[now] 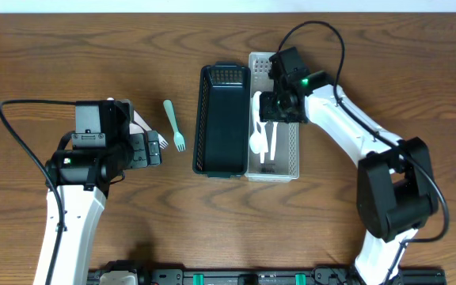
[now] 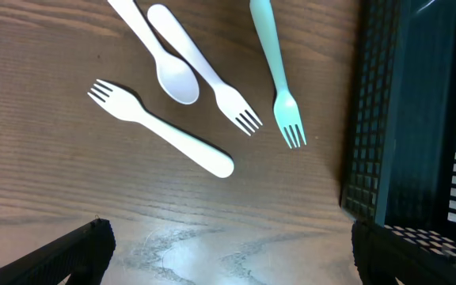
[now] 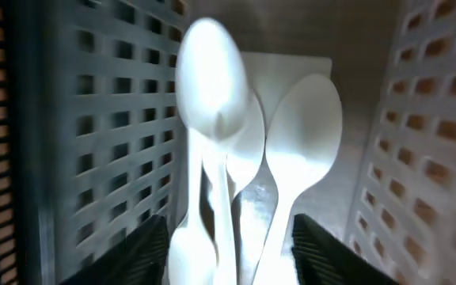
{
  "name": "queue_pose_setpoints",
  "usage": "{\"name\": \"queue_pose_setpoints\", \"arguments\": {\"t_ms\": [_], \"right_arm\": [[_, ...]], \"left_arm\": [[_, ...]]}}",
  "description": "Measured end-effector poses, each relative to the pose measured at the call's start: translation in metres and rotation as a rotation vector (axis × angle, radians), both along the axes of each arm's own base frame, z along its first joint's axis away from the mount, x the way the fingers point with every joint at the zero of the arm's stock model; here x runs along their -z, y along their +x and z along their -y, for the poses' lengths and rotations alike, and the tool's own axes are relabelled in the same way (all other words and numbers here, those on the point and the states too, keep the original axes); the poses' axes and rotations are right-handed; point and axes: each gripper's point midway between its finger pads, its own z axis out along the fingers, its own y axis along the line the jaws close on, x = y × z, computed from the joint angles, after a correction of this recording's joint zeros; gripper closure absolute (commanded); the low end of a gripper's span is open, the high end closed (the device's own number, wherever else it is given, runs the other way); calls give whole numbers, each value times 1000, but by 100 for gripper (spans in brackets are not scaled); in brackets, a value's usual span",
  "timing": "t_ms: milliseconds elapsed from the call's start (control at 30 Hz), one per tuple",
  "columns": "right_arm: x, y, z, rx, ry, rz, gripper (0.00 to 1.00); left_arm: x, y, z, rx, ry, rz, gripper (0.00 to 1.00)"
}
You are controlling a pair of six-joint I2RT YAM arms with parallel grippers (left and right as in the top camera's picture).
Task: Pack container
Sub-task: 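Place the last spoon into the clear basket with the right gripper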
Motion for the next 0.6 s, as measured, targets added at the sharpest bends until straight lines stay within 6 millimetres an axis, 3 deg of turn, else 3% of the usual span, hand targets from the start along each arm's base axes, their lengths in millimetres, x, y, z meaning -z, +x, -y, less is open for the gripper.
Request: {"name": "queue_pose_setpoints", "arguments": {"t_ms": [100,167,233,333,400,467,533,600], "right_arm": [[-32,9,12,23,19,64,38],[-65,20,34,70,36,139,34],[-104,32,73,157,37,230,32],[-148,38,155,343,-7,323,31],[-156,31,208,462,-49,321,30],[-148,16,262,590,-97,270,28],[-131,2,298,680,-124,196,7],[-110,-10,329,756,-141,117,4]], "left_arm": [[0,0,0,0,0,1,2],[0,0,0,0,-1,1,2],[0,0,0,0,-1,1,2],[-2,3,0,-1,-1,15,2],[-3,6,-2,-35,-8,26,2],[-2,7,-6,-109,-21,17,0],[4,4,-13,-211,-28,-15,0],[15,0,-21,-328,-25,-66,1]]}}
